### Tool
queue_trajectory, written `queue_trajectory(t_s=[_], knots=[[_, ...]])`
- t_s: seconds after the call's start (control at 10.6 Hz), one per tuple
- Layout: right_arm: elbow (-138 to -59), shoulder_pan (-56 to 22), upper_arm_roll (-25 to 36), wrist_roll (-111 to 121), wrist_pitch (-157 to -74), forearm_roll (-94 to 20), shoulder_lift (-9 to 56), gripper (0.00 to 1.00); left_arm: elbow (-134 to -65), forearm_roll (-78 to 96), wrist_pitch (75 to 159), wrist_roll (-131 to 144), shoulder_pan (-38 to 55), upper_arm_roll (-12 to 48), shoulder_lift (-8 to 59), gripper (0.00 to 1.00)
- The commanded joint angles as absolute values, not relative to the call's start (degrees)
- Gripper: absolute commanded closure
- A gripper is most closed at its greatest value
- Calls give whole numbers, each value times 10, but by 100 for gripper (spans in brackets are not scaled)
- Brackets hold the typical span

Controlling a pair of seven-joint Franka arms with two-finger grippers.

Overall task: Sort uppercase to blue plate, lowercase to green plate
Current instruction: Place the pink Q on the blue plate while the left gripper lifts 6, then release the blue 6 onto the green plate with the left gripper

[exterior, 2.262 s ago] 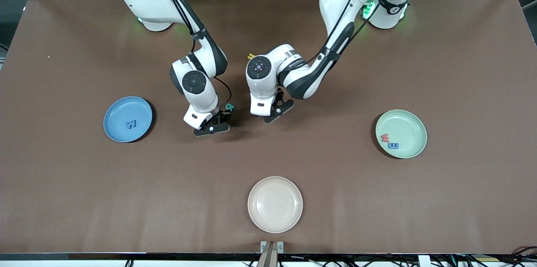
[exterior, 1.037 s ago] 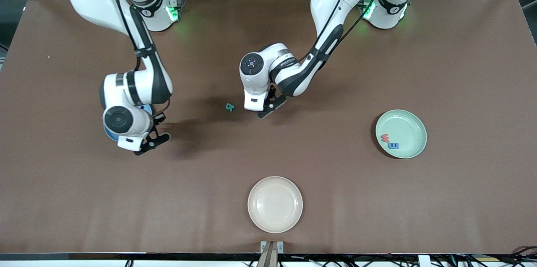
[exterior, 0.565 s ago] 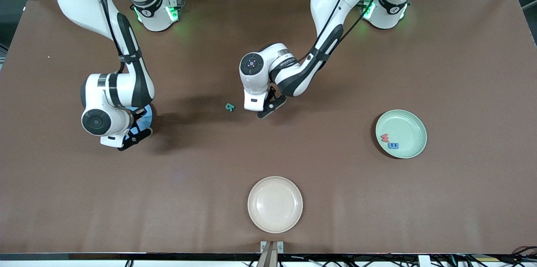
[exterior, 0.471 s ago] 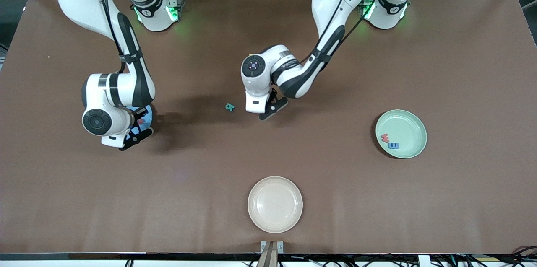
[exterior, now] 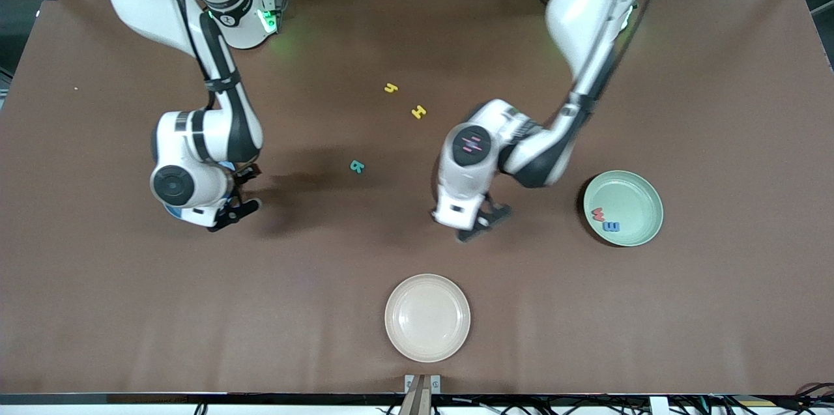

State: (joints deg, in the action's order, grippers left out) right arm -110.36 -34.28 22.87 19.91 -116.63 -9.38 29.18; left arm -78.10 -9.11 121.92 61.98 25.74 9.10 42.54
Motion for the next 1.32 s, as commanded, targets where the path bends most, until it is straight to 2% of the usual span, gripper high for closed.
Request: queue_trajectory(t_s=[0.0, 0.38, 0.66, 0.85, 0.94, 1.04, 1.23], knots=[[-1101, -344, 178, 108, -1190, -104, 276, 14, -812, -79, 1171, 443, 171, 101, 381, 100], [-1123, -358, 116, -6, -1251, -104, 251, 15, -851, -86, 1147, 104, 37, 80, 388, 100], [-1229, -376, 65, -95, -1427, -104, 219, 15, -881, -86, 1148, 80, 34, 58, 388, 100], [-1255, -383, 34, -148, -1497, -103, 218, 15, -923, -83, 1155, 81, 34, 55, 387, 100], [-1256, -386, 25, -169, -1499, -103, 217, 15, -928, -79, 1155, 81, 33, 48, 386, 62], [-1255, -388, 17, -186, -1501, -102, 217, 15, -928, -78, 1155, 82, 33, 48, 385, 1], [-1266, -392, 12, -192, -1530, -99, 221, 15, -924, -77, 1151, 91, 41, 49, 376, 0]])
